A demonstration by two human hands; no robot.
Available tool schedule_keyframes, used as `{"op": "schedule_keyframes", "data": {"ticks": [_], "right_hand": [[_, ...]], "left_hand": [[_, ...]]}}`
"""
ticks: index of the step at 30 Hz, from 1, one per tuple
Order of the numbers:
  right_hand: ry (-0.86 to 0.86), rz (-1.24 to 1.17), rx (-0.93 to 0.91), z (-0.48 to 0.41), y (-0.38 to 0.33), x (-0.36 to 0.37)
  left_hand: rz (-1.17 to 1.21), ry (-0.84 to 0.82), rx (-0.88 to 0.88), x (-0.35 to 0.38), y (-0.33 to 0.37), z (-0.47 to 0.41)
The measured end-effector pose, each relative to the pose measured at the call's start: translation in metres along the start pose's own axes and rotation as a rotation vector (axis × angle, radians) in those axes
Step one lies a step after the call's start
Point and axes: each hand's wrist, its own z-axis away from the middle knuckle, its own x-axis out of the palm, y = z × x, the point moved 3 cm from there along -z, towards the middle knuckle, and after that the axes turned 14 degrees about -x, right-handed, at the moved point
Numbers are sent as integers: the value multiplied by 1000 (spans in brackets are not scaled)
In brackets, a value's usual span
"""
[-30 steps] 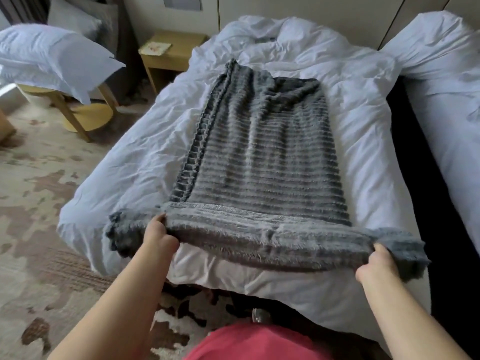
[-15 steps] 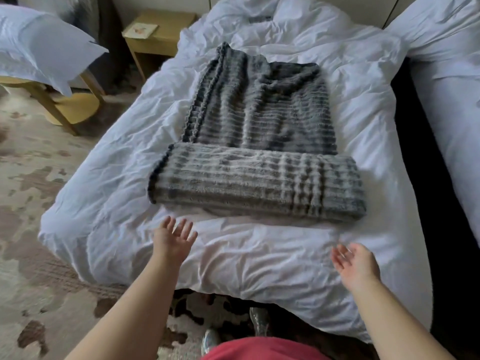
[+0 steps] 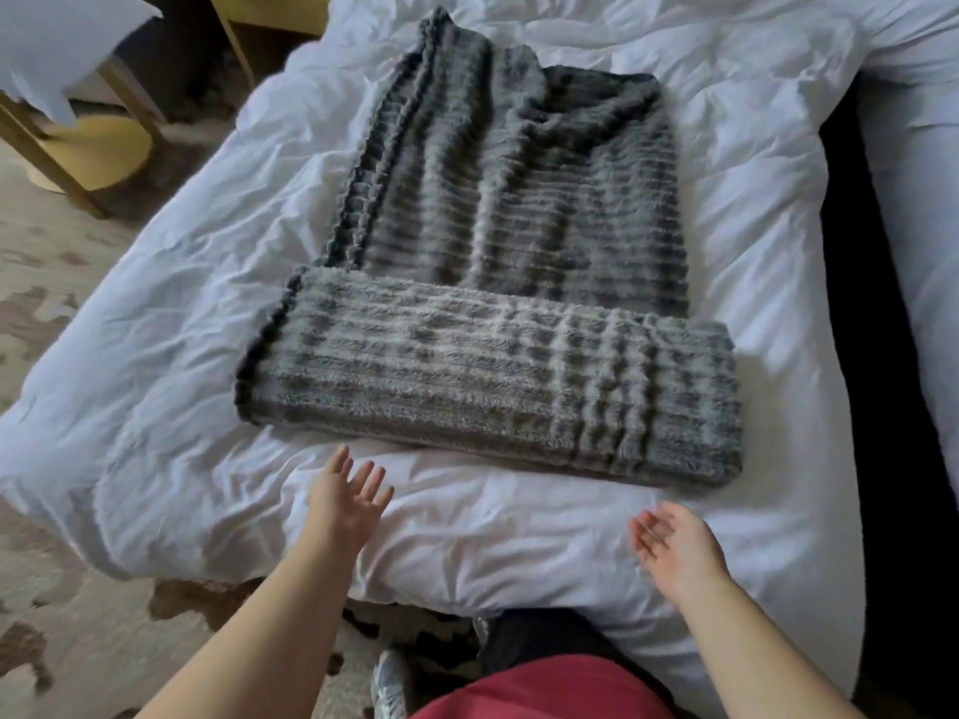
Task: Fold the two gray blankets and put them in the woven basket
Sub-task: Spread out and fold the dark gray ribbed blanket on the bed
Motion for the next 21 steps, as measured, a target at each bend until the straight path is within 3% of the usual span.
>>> {"op": "schedule_keyframes", "data": {"ticks": [4, 8, 13, 17, 21], "right_hand": [[-31, 13, 110, -45, -5, 24], [59, -142, 156, -95, -9, 41], [-1, -231, 170, -129, -16, 68], [44, -173, 175, -130, -17, 72], [91, -173, 161, -118, -26, 68]], "left_hand": [[2, 69, 17, 27, 19, -33], [62, 144, 38, 42, 46, -72], [110, -5, -7, 63, 67, -101], [155, 263, 57, 62, 76, -102], [156, 358, 83, 59, 80, -93]]}}
